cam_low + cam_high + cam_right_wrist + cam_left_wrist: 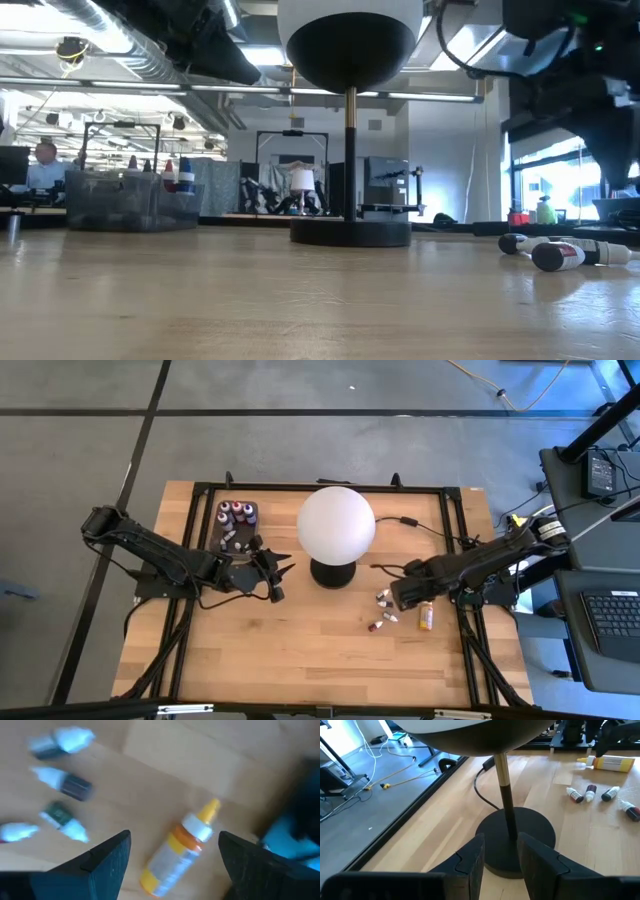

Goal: Pick & Place food coloring
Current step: Put the big yellow food coloring bottle into the black container

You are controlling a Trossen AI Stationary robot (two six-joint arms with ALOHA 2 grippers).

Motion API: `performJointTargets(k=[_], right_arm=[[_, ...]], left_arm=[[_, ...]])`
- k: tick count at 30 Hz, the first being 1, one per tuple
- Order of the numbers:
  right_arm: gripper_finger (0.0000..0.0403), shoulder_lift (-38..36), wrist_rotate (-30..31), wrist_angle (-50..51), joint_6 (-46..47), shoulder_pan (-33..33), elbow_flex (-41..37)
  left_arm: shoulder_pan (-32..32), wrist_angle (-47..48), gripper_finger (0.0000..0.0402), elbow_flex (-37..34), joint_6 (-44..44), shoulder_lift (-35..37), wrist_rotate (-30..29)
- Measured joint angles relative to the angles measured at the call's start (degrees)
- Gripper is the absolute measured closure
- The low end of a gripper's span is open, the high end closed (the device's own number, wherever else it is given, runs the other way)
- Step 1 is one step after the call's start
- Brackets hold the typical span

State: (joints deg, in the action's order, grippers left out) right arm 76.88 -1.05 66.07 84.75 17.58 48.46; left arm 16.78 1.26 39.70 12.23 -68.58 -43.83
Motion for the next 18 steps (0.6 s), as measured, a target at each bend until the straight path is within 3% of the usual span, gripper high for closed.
performJointTargets(k=[11, 18], right_arm=[[0.0100, 5.6, 2.3, 2.3, 10.6, 0.3, 0.0], [0.0100, 9.2, -2.3, 3.4, 13.8, 0.7, 0.0]], left_arm=[[0.0, 0.5, 0.0289, 0.0, 0.0, 0.0, 0.0], [0.0, 3.7, 0.0286, 0.0, 0.4, 0.0, 3.5]])
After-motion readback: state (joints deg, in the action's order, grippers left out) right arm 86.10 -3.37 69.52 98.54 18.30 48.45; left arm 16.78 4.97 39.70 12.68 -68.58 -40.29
